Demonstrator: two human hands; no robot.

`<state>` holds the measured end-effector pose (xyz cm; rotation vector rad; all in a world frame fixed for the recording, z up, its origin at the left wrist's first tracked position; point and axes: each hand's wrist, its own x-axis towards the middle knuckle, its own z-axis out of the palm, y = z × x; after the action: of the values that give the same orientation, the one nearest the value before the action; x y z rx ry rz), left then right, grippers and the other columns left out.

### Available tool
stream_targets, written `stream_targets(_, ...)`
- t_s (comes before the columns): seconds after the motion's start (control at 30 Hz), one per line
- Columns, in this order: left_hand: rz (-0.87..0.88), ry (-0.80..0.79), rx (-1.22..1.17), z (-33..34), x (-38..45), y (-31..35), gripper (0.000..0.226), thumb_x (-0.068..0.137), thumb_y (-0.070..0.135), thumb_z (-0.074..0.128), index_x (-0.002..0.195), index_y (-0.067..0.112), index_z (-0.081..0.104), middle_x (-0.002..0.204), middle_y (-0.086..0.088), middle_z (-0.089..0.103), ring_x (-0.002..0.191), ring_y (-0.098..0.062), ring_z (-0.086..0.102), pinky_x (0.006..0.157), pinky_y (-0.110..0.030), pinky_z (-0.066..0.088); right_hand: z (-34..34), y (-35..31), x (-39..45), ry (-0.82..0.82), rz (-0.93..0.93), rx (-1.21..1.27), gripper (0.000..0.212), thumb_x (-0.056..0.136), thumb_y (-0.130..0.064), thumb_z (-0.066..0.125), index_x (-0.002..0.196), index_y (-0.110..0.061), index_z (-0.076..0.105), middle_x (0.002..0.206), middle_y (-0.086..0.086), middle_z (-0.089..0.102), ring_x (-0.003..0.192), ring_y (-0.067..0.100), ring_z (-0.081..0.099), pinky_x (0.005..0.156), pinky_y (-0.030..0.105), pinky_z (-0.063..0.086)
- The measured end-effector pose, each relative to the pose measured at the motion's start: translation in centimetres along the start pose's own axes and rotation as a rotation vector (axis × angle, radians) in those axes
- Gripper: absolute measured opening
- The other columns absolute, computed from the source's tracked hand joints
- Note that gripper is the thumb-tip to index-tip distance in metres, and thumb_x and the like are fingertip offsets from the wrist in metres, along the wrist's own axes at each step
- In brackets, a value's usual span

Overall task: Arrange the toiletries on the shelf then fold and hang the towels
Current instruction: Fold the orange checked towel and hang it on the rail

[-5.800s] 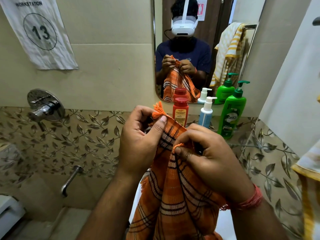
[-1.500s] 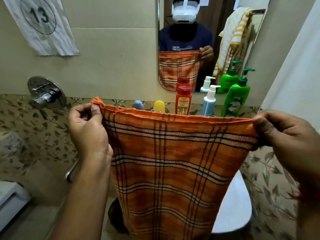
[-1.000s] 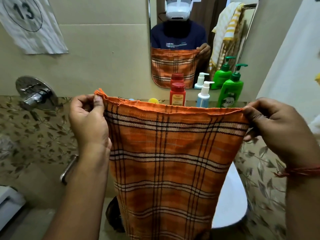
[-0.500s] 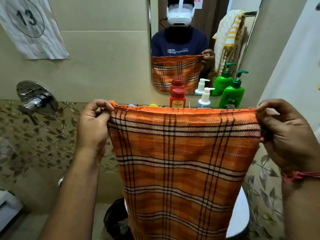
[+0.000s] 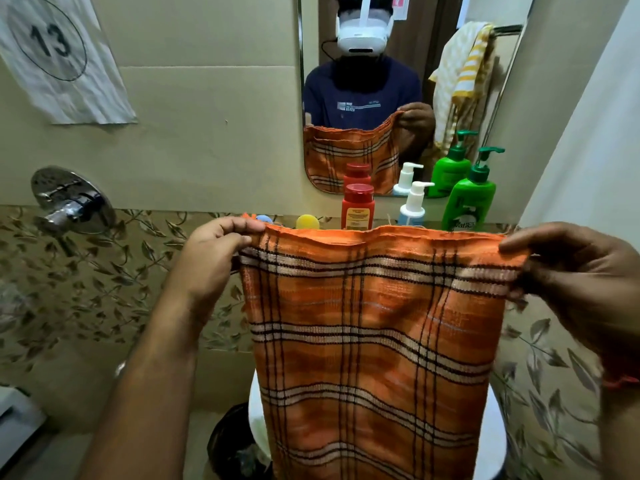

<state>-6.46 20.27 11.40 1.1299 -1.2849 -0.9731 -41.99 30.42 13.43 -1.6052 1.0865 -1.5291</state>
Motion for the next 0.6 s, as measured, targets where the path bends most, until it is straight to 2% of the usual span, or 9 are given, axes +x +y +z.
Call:
stream_targets(0.07, 0.012, -0.061, -0.015, 1.5, -0.4, 0.3, 0.031, 0.096, -0.003, 0.047, 0.091, 0.014, 0.072, 0.093, -0.001, 0.075, 0.087, -0.016, 0.067, 0.073, -0.032, 0.051, 1.5, -0.8, 0.4, -0.07, -0.109, -0.22, 0.022, 0.078, -0.004, 0.065, 0.08, -0.022, 0.077, 0.078, 0.0, 0.073, 0.059, 0.011, 0.067, 0.054, 0.018, 0.054)
stream_targets(0.1, 0.016, -0.103, -0.014, 2.3, -0.7, 0.4, 0.029, 0.098, -0.001, 0.048, 0.094, 0.013, 0.073, 0.096, -0.001, 0.074, 0.089, -0.016, 0.067, 0.075, -0.033, 0.051, 2.6, -1.2, 0.7, -0.111, -0.161, -0.321, 0.016, 0.081, -0.005, 0.067, 0.081, -0.019, 0.076, 0.08, -0.002, 0.072, 0.066, 0.01, 0.067, 0.058, 0.017, 0.053)
stream_targets(0.17, 0.029, -0.195, -0.009, 4.1, -1.3, 0.6, 0.026, 0.1, 0.002, 0.049, 0.1, 0.011, 0.073, 0.103, -0.002, 0.073, 0.095, -0.017, 0.068, 0.081, -0.032, 0.053, 4.6, -1.7, 1.4, -0.201, -0.262, -0.539, 0.004, 0.085, -0.02, 0.071, 0.087, -0.018, 0.074, 0.094, -0.003, 0.063, 0.087, 0.011, 0.063, 0.072, 0.015, 0.051)
stream_targets(0.23, 0.047, -0.272, -0.017, 5.6, -1.8, 0.8, 0.025, 0.101, 0.006, 0.049, 0.104, 0.01, 0.074, 0.108, -0.005, 0.073, 0.101, -0.017, 0.069, 0.089, -0.03, 0.054, 6.4, -1.7, 2.2, -0.253, -0.311, -0.645, 0.01, 0.086, -0.029, 0.068, 0.089, -0.02, 0.071, 0.102, -0.006, 0.056, 0.099, 0.007, 0.057, 0.08, 0.015, 0.048)
stream_targets(0.33, 0.083, -0.367, -0.052, 6.9, -2.4, 1.1, 0.024, 0.102, 0.014, 0.05, 0.107, 0.01, 0.073, 0.112, -0.008, 0.072, 0.105, -0.015, 0.069, 0.089, -0.027, 0.054, 8.7, -1.5, 3.1, -0.266, -0.301, -0.61, 0.005, 0.089, -0.021, 0.065, 0.092, -0.018, 0.066, 0.09, -0.014, 0.063, 0.087, 0.003, 0.062, 0.072, 0.014, 0.048)
stream_targets(0.47, 0.11, -0.46, -0.069, 7.4, -2.7, 0.8, 0.032, 0.097, 0.028, 0.05, 0.117, 0.014, 0.07, 0.118, -0.007, 0.067, 0.118, -0.022, 0.063, 0.106, -0.045, 0.048, 10.7, -0.6, 3.8, -0.175, -0.292, -0.65, 0.019, 0.086, -0.021, 0.074, 0.097, -0.017, 0.059, 0.08, -0.012, 0.061, 0.071, 0.004, 0.058, 0.061, 0.019, 0.047)
stream_targets(0.53, 0.121, -0.458, -0.07, 7.5, -2.9, 0.8, 0.034, 0.096, 0.027, 0.052, 0.121, 0.013, 0.069, 0.12, -0.004, 0.067, 0.12, -0.019, 0.062, 0.108, -0.045, 0.047, 11.4, -0.3, 3.9, -0.127, -0.287, -0.651, 0.026, 0.084, -0.018, 0.074, 0.098, -0.018, 0.051, 0.075, -0.012, 0.055, 0.066, 0.005, 0.055, 0.057, 0.019, 0.045)
stream_targets(0.6, 0.162, -0.454, -0.041, 7.5, -3.1, 0.7, 0.032, 0.096, 0.023, 0.055, 0.123, 0.014, 0.068, 0.121, -0.002, 0.067, 0.12, -0.016, 0.062, 0.107, -0.04, 0.048, 12.0, -0.1, 3.8, -0.086, -0.29, -0.674, 0.031, 0.084, -0.016, 0.071, 0.102, -0.018, 0.046, 0.073, -0.01, 0.054, 0.064, 0.008, 0.055, 0.055, 0.025, 0.047)
